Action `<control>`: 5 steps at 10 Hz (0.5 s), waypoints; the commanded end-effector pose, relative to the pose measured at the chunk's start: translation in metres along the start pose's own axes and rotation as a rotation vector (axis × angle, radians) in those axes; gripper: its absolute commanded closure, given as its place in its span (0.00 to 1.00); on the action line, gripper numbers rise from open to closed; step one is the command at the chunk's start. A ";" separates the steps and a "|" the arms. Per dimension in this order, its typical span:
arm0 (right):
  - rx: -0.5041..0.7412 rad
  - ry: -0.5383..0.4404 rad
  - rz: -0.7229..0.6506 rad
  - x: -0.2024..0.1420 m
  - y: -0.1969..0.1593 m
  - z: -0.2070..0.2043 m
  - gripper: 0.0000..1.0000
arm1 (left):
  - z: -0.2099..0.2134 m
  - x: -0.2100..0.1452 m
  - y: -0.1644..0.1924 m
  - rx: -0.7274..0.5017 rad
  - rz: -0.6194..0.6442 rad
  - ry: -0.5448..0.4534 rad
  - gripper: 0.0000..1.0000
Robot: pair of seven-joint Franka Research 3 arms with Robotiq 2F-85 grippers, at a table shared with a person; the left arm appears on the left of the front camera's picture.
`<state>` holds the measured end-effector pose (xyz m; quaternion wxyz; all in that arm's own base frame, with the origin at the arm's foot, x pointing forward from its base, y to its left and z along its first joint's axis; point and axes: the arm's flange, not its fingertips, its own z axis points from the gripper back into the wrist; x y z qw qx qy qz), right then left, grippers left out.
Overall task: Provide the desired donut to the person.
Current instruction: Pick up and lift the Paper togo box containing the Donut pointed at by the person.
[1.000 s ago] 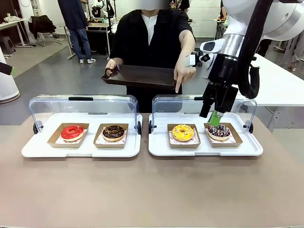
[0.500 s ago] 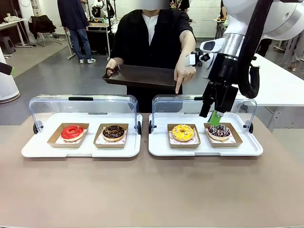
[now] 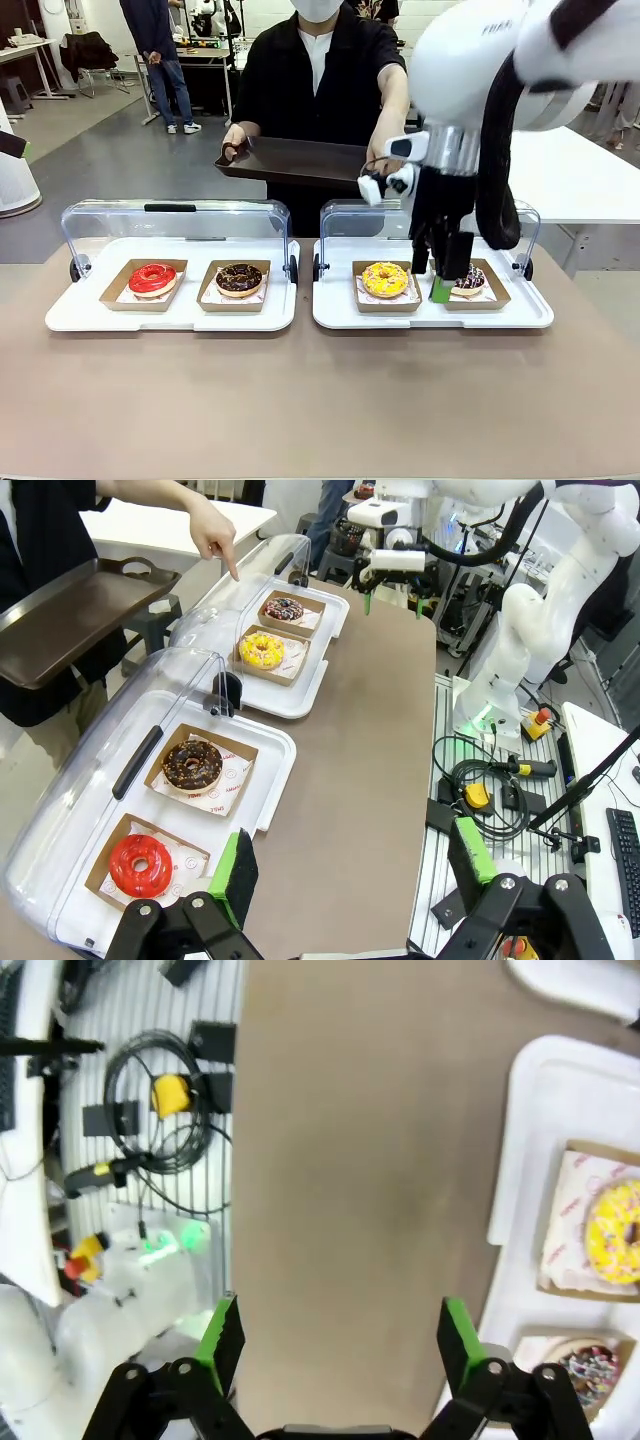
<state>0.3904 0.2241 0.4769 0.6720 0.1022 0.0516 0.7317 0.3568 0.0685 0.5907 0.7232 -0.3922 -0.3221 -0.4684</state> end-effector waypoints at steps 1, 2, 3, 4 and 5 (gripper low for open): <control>-0.104 0.069 -0.041 0.002 -0.013 -0.021 0.00 | 0.001 0.002 0.001 -0.003 -0.019 -0.022 0.00; -0.162 0.067 -0.061 -0.001 -0.022 -0.032 0.00 | 0.001 0.002 0.001 -0.003 -0.019 -0.022 0.00; -0.218 0.064 -0.085 -0.004 -0.032 -0.040 0.00 | 0.001 0.002 0.001 -0.003 -0.019 -0.022 0.00; -0.264 0.051 -0.100 -0.008 -0.041 -0.047 0.00 | 0.001 0.002 0.001 -0.003 -0.019 -0.022 0.00; -0.287 0.031 -0.114 -0.014 -0.051 -0.053 0.00 | 0.001 0.002 0.001 -0.003 -0.019 -0.022 0.00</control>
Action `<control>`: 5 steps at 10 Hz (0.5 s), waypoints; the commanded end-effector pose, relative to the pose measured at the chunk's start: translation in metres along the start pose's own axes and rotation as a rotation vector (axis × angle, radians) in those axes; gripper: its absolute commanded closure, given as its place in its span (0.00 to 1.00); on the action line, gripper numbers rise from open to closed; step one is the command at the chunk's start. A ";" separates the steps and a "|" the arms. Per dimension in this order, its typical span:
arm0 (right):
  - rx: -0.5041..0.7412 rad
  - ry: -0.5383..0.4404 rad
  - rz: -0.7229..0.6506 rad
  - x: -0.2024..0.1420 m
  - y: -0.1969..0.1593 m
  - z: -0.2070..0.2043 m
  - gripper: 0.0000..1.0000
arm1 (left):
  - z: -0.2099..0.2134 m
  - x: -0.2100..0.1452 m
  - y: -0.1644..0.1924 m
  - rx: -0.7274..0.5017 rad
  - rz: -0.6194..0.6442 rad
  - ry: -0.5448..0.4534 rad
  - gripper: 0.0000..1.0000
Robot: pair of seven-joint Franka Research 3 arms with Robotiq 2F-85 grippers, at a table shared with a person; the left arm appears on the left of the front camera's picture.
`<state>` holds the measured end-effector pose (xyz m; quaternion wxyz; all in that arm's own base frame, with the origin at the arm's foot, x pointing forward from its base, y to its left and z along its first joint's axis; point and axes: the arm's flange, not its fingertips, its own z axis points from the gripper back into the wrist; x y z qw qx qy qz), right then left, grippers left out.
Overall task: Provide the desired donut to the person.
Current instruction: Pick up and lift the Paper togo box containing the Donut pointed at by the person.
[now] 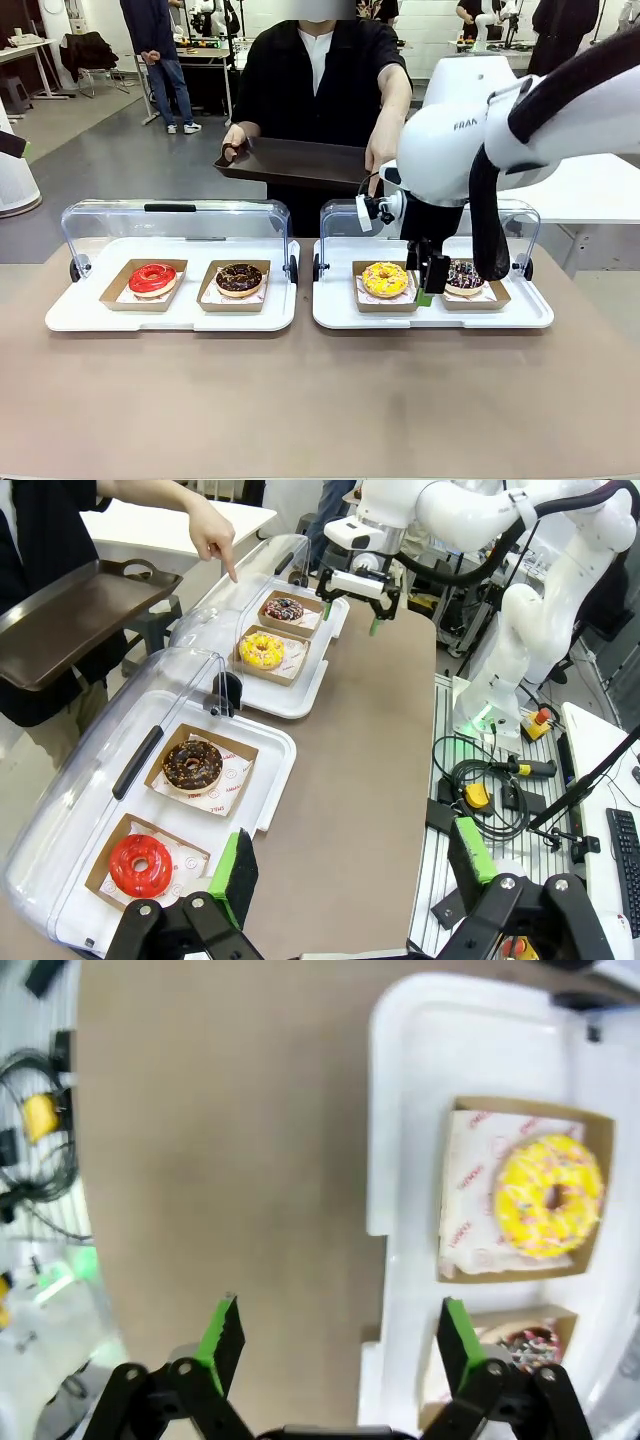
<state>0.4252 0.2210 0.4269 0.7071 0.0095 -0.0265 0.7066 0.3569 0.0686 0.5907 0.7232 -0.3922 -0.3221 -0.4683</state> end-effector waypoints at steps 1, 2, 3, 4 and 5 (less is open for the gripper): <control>-0.064 -0.003 -0.040 -0.007 -0.012 -0.020 0.00 | 0.001 0.002 0.001 -0.003 -0.019 -0.022 0.00; -0.089 -0.013 -0.037 -0.008 -0.018 -0.024 0.00 | 0.001 0.002 0.001 -0.003 -0.019 -0.022 0.00; -0.106 -0.006 -0.034 -0.009 -0.023 -0.027 0.00 | 0.001 0.002 0.001 -0.003 -0.019 -0.022 0.00; -0.084 -0.001 -0.033 -0.008 -0.025 -0.028 0.00 | 0.001 0.002 0.001 -0.003 -0.019 -0.022 0.00; 0.017 -0.018 -0.050 -0.006 -0.021 -0.020 0.00 | 0.001 0.002 0.001 -0.003 -0.019 -0.022 0.00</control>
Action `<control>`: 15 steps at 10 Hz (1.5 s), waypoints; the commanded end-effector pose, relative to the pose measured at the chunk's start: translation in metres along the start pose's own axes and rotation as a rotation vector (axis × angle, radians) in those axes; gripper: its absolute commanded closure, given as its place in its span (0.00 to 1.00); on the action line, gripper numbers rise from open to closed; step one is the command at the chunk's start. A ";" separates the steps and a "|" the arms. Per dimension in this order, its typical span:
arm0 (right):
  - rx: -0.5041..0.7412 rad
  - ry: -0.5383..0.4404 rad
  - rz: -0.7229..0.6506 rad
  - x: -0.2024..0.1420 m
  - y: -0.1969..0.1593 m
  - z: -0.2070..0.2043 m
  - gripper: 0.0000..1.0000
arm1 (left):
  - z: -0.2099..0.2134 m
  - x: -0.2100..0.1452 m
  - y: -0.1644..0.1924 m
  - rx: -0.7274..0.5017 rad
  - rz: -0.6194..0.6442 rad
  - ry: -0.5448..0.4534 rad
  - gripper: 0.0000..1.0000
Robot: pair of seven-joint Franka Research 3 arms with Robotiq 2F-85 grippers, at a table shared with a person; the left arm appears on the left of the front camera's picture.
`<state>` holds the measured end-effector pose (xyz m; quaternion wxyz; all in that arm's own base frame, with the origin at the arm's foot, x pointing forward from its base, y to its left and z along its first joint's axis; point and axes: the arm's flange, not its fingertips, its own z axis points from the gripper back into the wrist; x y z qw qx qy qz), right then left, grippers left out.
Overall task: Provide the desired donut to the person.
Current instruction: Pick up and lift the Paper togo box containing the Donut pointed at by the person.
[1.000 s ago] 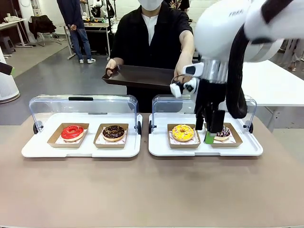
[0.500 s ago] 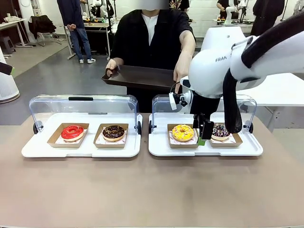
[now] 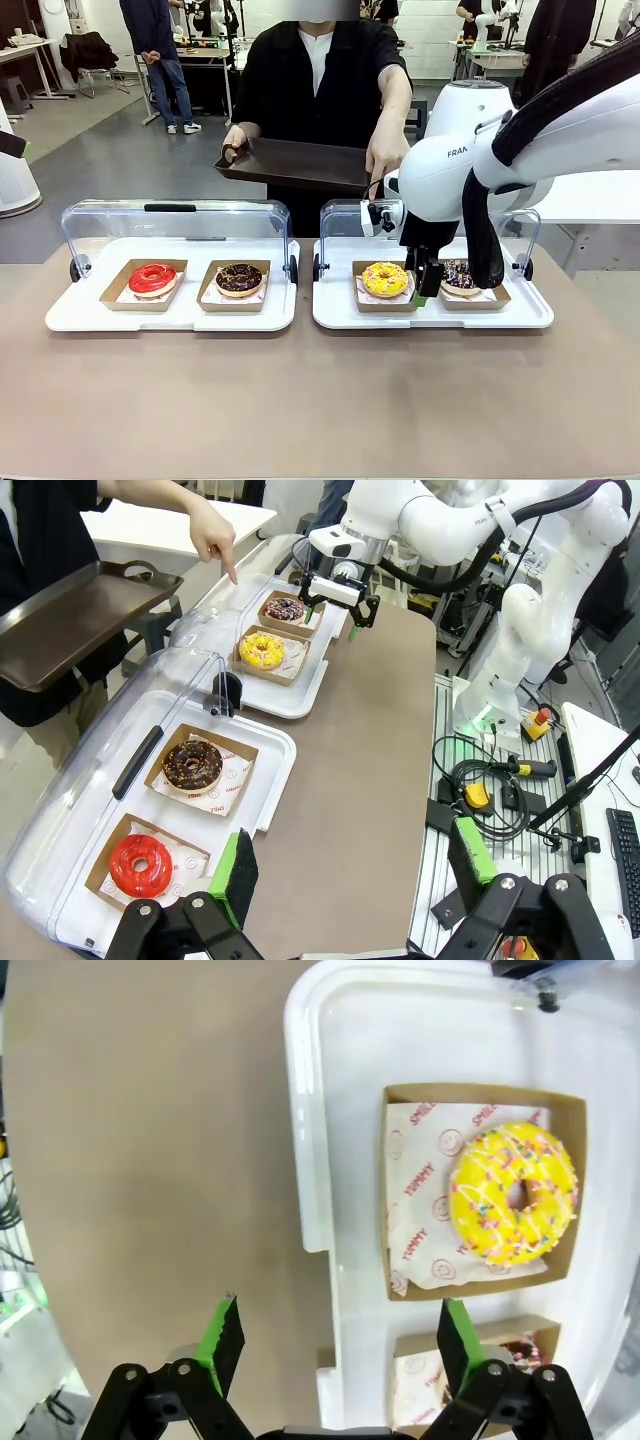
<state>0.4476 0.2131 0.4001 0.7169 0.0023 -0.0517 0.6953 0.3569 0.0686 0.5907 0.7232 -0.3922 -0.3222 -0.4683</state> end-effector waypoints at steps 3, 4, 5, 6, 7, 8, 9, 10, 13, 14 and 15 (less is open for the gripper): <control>-0.026 -0.008 0.001 0.000 -0.002 0.002 0.00 | 0.001 0.002 0.001 -0.003 -0.019 -0.022 0.00; -0.026 -0.008 0.001 0.000 -0.002 0.002 0.00 | 0.001 0.002 0.001 -0.003 -0.019 -0.022 0.00; -0.026 -0.008 0.001 0.000 -0.002 0.002 0.00 | 0.001 0.002 0.001 -0.003 -0.019 -0.022 0.00; -0.009 -0.004 0.001 0.001 -0.001 0.002 0.00 | 0.001 0.002 0.001 -0.003 -0.019 -0.022 0.00; -0.025 0.031 -0.001 0.001 -0.004 -0.007 0.00 | 0.001 0.002 0.001 -0.003 -0.019 -0.022 0.00; -0.035 0.061 -0.009 0.003 -0.006 -0.016 0.00 | 0.001 0.002 0.001 -0.003 -0.019 -0.022 0.00; -0.048 0.072 -0.011 0.004 -0.010 -0.022 0.00 | 0.001 0.002 0.001 -0.003 -0.019 -0.022 0.00; -0.039 0.071 -0.004 0.004 -0.014 -0.028 0.00 | 0.001 0.002 0.001 -0.003 -0.019 -0.022 0.00; -0.044 0.051 0.011 0.002 -0.030 -0.045 0.00 | 0.001 0.002 0.001 -0.003 -0.019 -0.022 0.00; -0.044 0.045 0.008 0.000 -0.034 -0.050 0.00 | 0.001 0.002 0.001 -0.003 -0.019 -0.022 0.00; -0.036 0.048 -0.001 -0.003 -0.039 -0.055 0.00 | 0.001 0.002 0.001 -0.003 -0.019 -0.022 0.00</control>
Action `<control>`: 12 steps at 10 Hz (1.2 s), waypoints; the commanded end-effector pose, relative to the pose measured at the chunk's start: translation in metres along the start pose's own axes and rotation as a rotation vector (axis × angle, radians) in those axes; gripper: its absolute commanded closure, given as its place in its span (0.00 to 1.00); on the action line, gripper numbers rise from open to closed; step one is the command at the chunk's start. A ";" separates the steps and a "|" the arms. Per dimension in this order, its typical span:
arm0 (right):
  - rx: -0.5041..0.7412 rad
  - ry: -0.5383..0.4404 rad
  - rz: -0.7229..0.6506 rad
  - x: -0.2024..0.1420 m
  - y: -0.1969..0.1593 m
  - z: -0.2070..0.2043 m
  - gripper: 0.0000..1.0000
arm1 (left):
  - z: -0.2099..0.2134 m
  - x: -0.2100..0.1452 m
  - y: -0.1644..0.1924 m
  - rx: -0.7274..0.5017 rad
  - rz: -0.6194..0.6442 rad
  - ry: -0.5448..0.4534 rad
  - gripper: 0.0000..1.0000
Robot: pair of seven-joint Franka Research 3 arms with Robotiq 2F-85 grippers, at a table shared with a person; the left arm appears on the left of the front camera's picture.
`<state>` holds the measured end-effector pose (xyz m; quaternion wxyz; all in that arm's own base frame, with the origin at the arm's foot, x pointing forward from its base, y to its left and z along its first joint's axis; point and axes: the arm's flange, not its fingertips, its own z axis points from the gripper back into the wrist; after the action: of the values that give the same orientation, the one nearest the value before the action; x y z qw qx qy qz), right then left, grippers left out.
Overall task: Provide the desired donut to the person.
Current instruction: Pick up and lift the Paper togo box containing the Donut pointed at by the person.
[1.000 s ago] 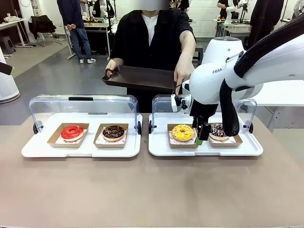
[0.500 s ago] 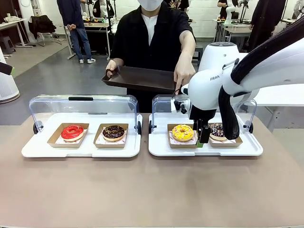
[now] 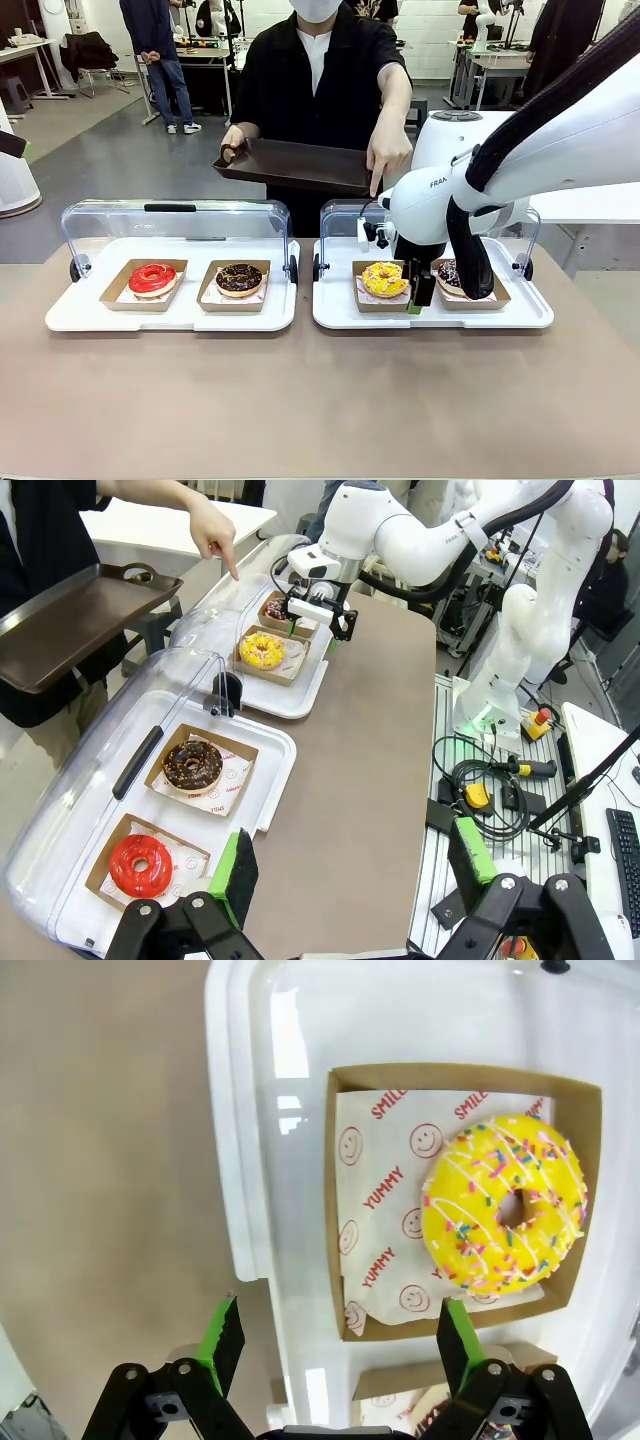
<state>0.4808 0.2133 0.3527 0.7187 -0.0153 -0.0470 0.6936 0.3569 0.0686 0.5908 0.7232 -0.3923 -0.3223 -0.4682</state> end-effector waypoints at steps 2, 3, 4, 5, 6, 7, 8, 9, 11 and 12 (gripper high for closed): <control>-0.006 0.018 -0.009 -0.006 -0.015 -0.010 0.00 | 0.001 0.002 0.001 -0.003 -0.019 -0.021 0.00; -0.001 0.016 -0.013 -0.008 -0.017 -0.012 0.00 | 0.001 0.002 0.001 -0.003 -0.019 -0.021 0.00; 0.007 0.010 -0.017 -0.011 -0.018 -0.015 0.00 | 0.001 0.002 0.001 -0.003 -0.019 -0.021 0.00; 0.013 0.005 -0.019 -0.012 -0.020 -0.017 0.00 | 0.001 0.002 0.001 -0.003 -0.019 -0.021 0.00; 0.015 0.001 -0.016 -0.012 -0.020 -0.018 0.00 | 0.001 0.002 0.001 -0.003 -0.019 -0.021 0.00; 0.016 -0.001 -0.014 -0.012 -0.020 -0.017 0.00 | 0.001 0.002 0.001 -0.003 -0.019 -0.021 0.00; 0.018 -0.005 -0.012 -0.012 -0.020 -0.018 0.00 | 0.001 0.002 0.001 -0.003 -0.019 -0.021 0.00; 0.022 -0.010 -0.010 -0.011 -0.019 -0.018 0.00 | 0.001 0.002 0.001 -0.003 -0.019 -0.021 0.00; 0.023 -0.011 -0.009 -0.011 -0.020 -0.018 0.00 | 0.001 0.002 0.001 -0.003 -0.019 -0.021 0.00; 0.029 -0.013 -0.009 -0.011 -0.020 -0.018 0.00 | 0.001 0.002 0.001 -0.003 -0.019 -0.021 0.00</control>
<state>0.4952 0.2028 0.3374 0.7275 -0.0067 -0.0382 0.6850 0.3569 0.0686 0.5908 0.7231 -0.3924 -0.3223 -0.4682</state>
